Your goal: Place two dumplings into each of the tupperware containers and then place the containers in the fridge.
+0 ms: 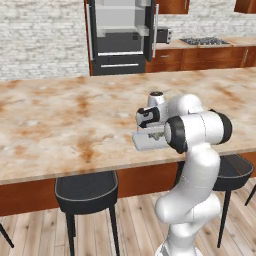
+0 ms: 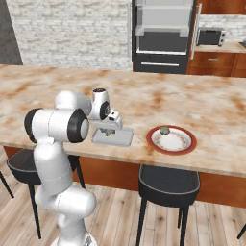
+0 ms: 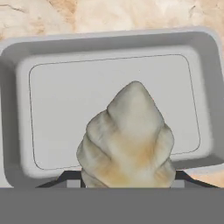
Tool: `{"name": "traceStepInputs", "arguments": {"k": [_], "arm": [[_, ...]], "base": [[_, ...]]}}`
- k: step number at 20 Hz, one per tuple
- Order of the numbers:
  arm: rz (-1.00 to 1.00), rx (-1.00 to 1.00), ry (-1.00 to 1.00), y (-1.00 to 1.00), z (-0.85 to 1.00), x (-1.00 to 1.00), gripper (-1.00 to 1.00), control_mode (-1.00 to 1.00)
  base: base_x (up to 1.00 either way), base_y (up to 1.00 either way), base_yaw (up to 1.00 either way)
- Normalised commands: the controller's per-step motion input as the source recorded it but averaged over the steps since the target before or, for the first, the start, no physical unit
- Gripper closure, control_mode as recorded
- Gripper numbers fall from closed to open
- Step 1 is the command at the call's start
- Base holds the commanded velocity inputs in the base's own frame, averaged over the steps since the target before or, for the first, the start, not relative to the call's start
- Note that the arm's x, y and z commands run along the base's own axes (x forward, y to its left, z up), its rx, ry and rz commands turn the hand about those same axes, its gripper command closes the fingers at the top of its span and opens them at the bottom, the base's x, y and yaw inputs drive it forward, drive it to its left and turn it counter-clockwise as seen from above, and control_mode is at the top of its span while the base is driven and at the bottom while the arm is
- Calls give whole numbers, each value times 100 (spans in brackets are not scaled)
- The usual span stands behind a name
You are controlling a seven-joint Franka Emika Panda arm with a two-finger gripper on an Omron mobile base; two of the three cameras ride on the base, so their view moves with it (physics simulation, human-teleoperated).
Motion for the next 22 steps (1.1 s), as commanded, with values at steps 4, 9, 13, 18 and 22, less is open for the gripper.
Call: {"name": "traceStepInputs", "arguments": {"k": [4, 9, 13, 18, 22], "arm": [[0, 0, 7, 37, -47, 57, 100, -100], [-1, 3, 5, 1, -49, 60, 100, -100], [-4, 1, 0, 0, -22, 1, -100, -100], [-6, 0, -7, 0, -3, -35, -100, -100], [-5, 0, -1, -5, 0, -13, -100, -100]], "base": [[0, 0, 0], [0, 0, 0], [0, 0, 0], [0, 0, 0], [0, 0, 0]]}}
